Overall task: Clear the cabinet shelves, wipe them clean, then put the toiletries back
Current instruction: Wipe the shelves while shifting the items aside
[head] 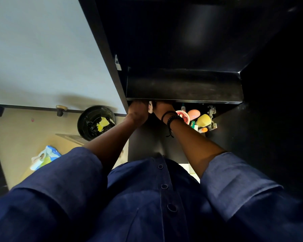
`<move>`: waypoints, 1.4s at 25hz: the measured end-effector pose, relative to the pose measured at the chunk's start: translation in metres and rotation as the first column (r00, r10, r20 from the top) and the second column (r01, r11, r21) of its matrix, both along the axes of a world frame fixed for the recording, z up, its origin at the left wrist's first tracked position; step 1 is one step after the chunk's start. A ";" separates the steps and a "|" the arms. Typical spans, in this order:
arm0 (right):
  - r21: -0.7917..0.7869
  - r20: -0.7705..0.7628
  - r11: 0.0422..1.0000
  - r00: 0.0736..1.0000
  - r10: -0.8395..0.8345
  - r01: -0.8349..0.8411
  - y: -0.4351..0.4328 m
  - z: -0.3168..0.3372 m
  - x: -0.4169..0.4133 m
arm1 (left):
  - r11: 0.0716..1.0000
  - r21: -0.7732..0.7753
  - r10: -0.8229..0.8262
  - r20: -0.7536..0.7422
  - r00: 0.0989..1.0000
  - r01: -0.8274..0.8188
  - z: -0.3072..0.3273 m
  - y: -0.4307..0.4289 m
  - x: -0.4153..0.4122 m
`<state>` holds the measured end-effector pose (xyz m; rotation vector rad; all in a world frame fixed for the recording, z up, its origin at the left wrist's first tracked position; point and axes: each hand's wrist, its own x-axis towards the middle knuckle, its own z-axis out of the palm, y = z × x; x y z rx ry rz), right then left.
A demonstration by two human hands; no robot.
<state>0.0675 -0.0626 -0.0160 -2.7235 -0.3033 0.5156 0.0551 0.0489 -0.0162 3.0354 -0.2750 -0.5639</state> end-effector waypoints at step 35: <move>0.196 0.060 0.958 0.973 -0.223 0.207 -0.047 -0.021 -0.048 | 0.932 -0.362 0.055 0.083 0.995 -0.022 -0.013 -0.007 -0.062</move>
